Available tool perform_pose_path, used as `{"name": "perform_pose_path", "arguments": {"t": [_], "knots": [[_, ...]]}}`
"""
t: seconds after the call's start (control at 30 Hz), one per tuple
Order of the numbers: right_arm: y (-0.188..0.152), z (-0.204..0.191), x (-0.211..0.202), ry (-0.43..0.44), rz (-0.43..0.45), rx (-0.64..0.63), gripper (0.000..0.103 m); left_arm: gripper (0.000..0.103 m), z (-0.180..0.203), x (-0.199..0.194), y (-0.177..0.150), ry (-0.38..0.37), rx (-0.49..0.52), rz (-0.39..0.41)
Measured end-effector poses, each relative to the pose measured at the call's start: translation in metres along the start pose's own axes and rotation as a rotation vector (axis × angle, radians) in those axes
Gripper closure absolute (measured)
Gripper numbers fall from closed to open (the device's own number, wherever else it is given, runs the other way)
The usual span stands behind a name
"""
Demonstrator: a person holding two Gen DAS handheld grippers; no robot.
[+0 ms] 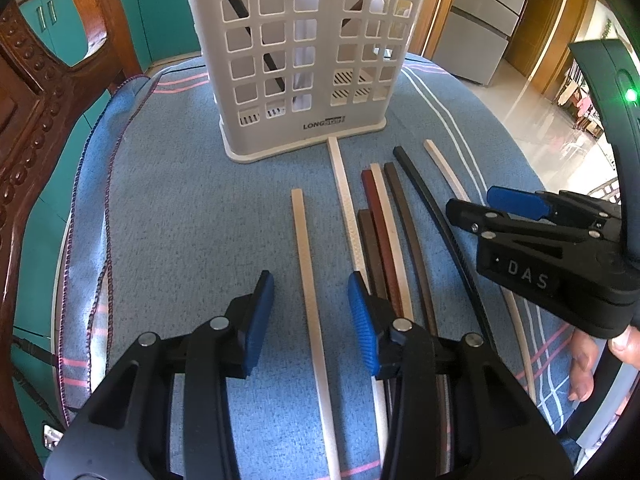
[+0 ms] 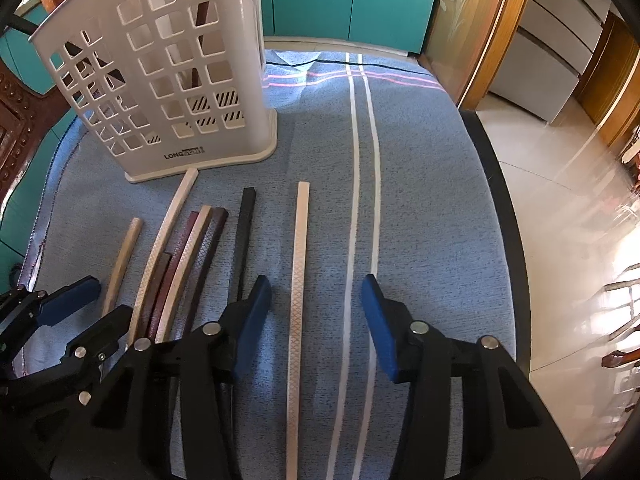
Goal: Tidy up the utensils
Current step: 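Grasp a beige chopstick with the left tool while the right grasps a patterned beige one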
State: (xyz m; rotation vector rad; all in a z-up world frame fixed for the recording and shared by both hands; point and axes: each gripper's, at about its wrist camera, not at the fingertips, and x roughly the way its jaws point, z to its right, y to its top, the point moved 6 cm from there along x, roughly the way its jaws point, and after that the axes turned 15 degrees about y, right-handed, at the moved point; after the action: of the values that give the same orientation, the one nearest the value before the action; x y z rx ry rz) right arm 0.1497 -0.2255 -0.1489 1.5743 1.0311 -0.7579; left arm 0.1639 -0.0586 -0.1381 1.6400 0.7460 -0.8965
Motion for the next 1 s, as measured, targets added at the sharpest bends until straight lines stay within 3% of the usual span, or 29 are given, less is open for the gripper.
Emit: {"name": "perform_pose_path", "arguments": {"t": [0.83, 0.9, 1.0], "knots": [[0.0011, -0.0005, 0.0029, -0.005, 0.002, -0.009, 0.054, 0.063, -0.0004, 0.0009, 0.001, 0.008, 0.002, 0.0], [0.0012, -0.0006, 0.003, -0.005, 0.002, -0.009, 0.054, 0.065, -0.0006, 0.0009, 0.0009, 0.008, -0.001, 0.001], [0.0013, -0.0008, 0.0032, -0.004, 0.002, -0.009, 0.054, 0.078, -0.0051, 0.0012, 0.0017, 0.018, -0.015, -0.001]]}}
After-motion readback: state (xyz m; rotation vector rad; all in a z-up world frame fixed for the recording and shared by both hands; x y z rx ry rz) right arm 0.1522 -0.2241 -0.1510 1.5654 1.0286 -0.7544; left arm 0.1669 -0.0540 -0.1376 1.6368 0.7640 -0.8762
